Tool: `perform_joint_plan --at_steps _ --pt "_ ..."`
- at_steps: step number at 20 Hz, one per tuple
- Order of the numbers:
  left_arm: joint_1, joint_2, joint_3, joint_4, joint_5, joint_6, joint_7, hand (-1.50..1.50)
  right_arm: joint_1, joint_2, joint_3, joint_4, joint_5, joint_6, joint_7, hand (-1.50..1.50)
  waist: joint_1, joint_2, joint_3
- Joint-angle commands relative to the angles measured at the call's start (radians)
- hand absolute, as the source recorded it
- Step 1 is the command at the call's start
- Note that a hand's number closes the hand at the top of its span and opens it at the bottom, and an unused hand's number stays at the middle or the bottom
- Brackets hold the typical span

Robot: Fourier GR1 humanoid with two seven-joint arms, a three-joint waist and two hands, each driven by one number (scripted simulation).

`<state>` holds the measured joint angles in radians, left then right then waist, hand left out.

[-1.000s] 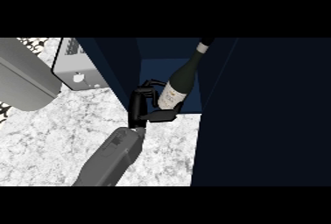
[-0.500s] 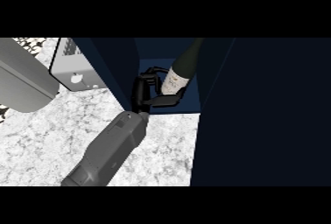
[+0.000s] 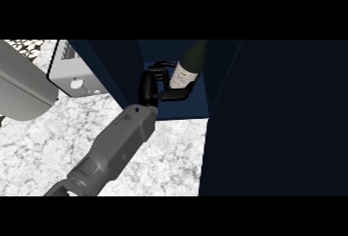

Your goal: Pick up the wine, place it into the cabinet and close the cabinet

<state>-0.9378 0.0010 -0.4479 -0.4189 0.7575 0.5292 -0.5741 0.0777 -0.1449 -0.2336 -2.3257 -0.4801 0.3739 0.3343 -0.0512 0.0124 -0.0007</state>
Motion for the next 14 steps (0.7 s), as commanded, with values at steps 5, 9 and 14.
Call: perform_joint_plan --at_steps 5,9,14 --pt "-0.069 -0.001 -0.039 0.135 0.005 0.015 0.028 1.5 -0.044 -0.028 -0.004 -0.005 -0.028 -0.009 0.032 -1.5 -0.013 0.004 0.0" --pt "-0.011 -0.001 -0.024 0.185 0.024 -0.052 -0.043 1.5 -0.005 0.024 0.04 0.018 0.009 0.029 -0.031 -1.5 -0.027 0.011 -0.001" --pt "-0.036 -0.001 -0.031 0.245 0.014 -0.064 -0.046 1.5 -0.048 0.009 0.032 0.008 0.017 0.007 -0.015 -1.5 -0.031 0.014 -0.001"
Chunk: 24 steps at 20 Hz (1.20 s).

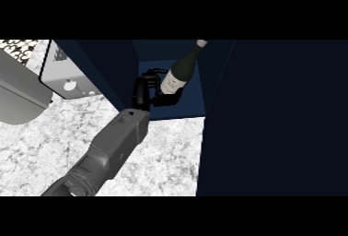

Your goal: Pick up the wine, place it into the cabinet and close the cabinet

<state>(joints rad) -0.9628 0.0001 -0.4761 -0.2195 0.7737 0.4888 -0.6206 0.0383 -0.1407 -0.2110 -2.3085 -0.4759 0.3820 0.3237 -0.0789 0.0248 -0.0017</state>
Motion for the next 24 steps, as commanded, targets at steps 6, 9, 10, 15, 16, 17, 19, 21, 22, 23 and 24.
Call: perform_joint_plan --at_steps 6,9,10,15,16,17,19,21,22,23,24 --pt "0.038 0.0 0.002 0.048 0.013 -0.029 -0.096 1.5 -0.03 0.005 0.001 0.016 0.009 -0.018 0.001 -1.5 -0.017 0.007 -0.001" --pt "-0.009 0.0 -0.002 0.073 0.007 -0.021 -0.075 1.5 -0.06 0.01 0.03 0.016 0.023 -0.037 0.022 -1.5 -0.014 0.008 -0.001" --pt "0.025 0.0 -0.007 0.056 0.009 -0.003 -0.114 1.5 -0.043 0.01 0.005 0.034 -0.002 -0.008 -0.015 -1.5 -0.023 0.008 -0.001" --pt "-0.043 0.0 0.012 0.061 0.026 -0.003 -0.076 1.5 -0.015 0.015 0.021 -0.001 -0.014 -0.017 0.016 -1.5 -0.031 0.007 -0.001" --pt "-0.02 0.0 0.006 0.056 0.026 -0.017 -0.084 1.5 -0.044 0.005 0.024 0.0 -0.02 -0.025 0.026 -1.5 -0.034 0.01 -0.002" --pt "-0.066 0.0 0.012 0.087 0.016 -0.025 -0.082 1.5 -0.068 0.0 -0.001 0.031 -0.017 -0.038 0.02 -1.5 -0.02 0.011 -0.001" --pt "-0.048 0.0 0.014 0.087 0.02 -0.037 -0.101 1.5 -0.022 0.019 0.034 0.003 -0.002 -0.019 0.015 -1.5 -0.03 0.01 -0.001" --pt "-0.107 0.0 0.03 0.098 0.03 -0.029 -0.06 1.5 -0.068 0.005 0.005 0.037 -0.02 -0.027 0.008 -1.5 -0.026 0.012 -0.001" --pt "-0.091 0.0 0.034 0.095 0.034 -0.024 -0.079 1.5 -0.014 0.017 0.011 0.025 -0.004 0.002 -0.017 -1.5 -0.034 0.01 0.0" --pt "-0.11 0.0 0.039 0.09 0.039 -0.006 -0.066 1.5 0.011 0.023 0.035 -0.015 -0.001 -0.007 0.011 -1.5 -0.039 0.008 0.0" --pt "-0.129 0.0 0.039 0.1 0.037 -0.007 -0.059 1.5 -0.047 0.017 0.031 0.015 -0.012 -0.016 0.005 -1.5 -0.039 0.015 -0.001"
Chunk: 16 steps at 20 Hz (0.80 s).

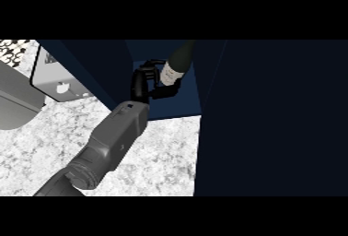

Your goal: Pick up the wine, place it into the cabinet and close the cabinet

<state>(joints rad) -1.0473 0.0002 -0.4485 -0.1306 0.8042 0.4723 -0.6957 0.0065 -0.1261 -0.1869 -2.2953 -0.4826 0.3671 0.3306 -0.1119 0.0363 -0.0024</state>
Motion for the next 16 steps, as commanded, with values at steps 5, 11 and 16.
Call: perform_joint_plan --at_steps 5,11,16 --pt "-0.081 0.001 0.021 0.066 -0.006 -0.007 0.01 1.5 0.03 -0.001 -0.018 -0.007 0.011 0.014 -0.018 -1.5 0.008 0.001 0.001" --pt "-0.133 0.0 0.014 0.09 -0.022 0.047 0.035 1.5 0.016 -0.005 -0.006 0.015 -0.019 0.033 -0.02 -1.5 -0.01 0.009 0.001" --pt "-0.155 0.001 0.029 0.112 -0.017 0.072 0.007 1.5 -0.005 -0.021 -0.025 0.001 -0.013 0.011 0.0 -1.5 -0.003 0.01 0.0"
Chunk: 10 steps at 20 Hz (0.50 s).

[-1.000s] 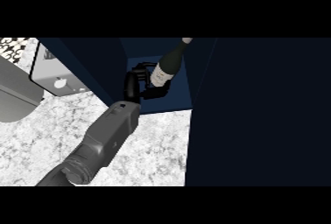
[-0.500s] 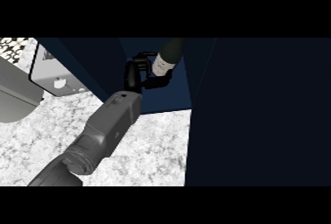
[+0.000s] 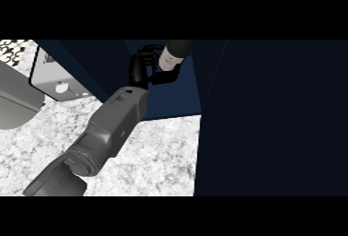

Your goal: Pick up the wine, place it into the cabinet and close the cabinet

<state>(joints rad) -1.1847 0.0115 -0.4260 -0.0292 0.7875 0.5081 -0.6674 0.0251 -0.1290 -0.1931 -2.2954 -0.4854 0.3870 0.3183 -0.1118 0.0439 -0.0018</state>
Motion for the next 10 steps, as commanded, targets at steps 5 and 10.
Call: perform_joint_plan --at_steps 5,10 --pt "-0.011 0.029 -0.013 0.029 -0.025 0.053 -0.006 1.5 -0.028 -0.011 -0.002 0.011 -0.011 0.002 0.002 -1.5 -0.003 0.01 0.0" --pt "-0.013 0.041 -0.024 0.029 -0.042 0.078 0.013 -1.5 -0.026 -0.01 -0.019 0.02 -0.018 0.011 -0.017 -1.5 -0.012 0.012 0.001"
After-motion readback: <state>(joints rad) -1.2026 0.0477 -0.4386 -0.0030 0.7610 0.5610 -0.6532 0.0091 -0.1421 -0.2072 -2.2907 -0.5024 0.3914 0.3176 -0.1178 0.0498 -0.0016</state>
